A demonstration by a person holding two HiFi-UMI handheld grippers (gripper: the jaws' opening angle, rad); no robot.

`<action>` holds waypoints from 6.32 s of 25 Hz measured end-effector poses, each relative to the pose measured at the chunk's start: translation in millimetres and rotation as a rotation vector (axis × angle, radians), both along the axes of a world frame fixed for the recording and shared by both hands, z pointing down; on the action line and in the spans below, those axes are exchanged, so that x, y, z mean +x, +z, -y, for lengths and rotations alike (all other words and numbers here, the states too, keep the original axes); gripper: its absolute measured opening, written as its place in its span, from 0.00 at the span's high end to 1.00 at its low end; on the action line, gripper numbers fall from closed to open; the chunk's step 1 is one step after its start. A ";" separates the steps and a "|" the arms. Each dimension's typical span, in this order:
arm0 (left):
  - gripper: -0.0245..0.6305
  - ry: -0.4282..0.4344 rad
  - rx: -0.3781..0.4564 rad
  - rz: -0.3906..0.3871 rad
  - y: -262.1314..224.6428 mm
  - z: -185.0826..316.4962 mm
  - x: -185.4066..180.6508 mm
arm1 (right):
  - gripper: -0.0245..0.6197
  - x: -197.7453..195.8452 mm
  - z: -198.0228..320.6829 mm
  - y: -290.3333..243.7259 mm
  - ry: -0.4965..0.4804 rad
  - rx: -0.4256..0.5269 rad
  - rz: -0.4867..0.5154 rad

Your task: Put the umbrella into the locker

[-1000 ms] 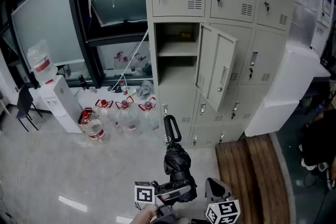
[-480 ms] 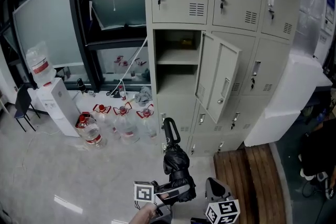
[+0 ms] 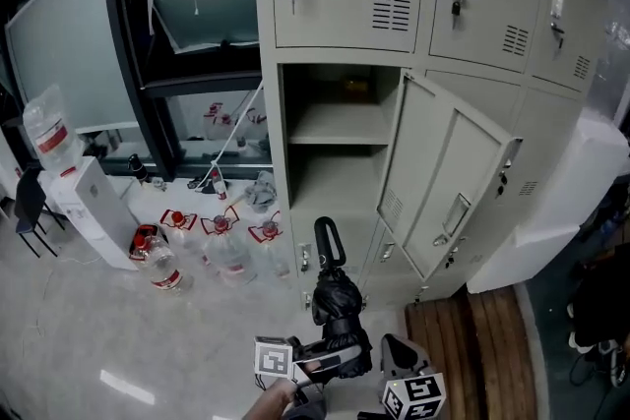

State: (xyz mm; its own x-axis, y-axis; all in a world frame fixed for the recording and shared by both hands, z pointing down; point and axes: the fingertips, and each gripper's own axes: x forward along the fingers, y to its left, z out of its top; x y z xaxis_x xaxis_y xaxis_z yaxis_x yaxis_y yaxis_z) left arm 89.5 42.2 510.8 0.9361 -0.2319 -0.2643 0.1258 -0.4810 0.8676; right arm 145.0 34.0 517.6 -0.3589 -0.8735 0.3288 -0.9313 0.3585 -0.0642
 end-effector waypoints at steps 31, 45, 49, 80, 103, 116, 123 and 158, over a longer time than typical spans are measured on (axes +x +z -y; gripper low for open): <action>0.56 0.141 -0.087 -0.030 -0.1 230.4 -15.9 | 0.96 -22.8 228.6 -3.8 0.116 -0.025 -0.021; 0.56 0.128 -0.102 0.006 6.2 252.3 -15.4 | 0.96 -27.6 258.5 -6.1 0.082 0.003 0.011; 0.56 0.121 -0.108 0.000 8.1 262.6 -15.8 | 0.96 -27.7 265.8 -2.6 0.076 -0.003 0.012; 0.56 0.074 -0.263 -0.152 16.3 349.6 -14.8 | 0.96 -31.4 313.6 2.0 0.019 0.015 0.008; 0.45 -0.253 -0.305 -0.116 33.4 347.5 -59.7 | 0.96 -30.2 277.3 -11.2 0.035 0.041 0.009; 0.74 -0.595 0.180 0.414 16.7 307.6 -137.2 | 0.96 -45.9 249.2 -19.3 0.040 0.087 -0.050; 0.91 -0.630 0.274 0.429 -0.8 302.7 -143.0 | 0.96 -47.5 248.1 -29.6 0.050 0.122 -0.051; 0.92 -0.665 0.314 0.494 -5.0 296.4 -150.1 | 0.96 -41.9 239.5 -42.0 0.107 0.156 -0.083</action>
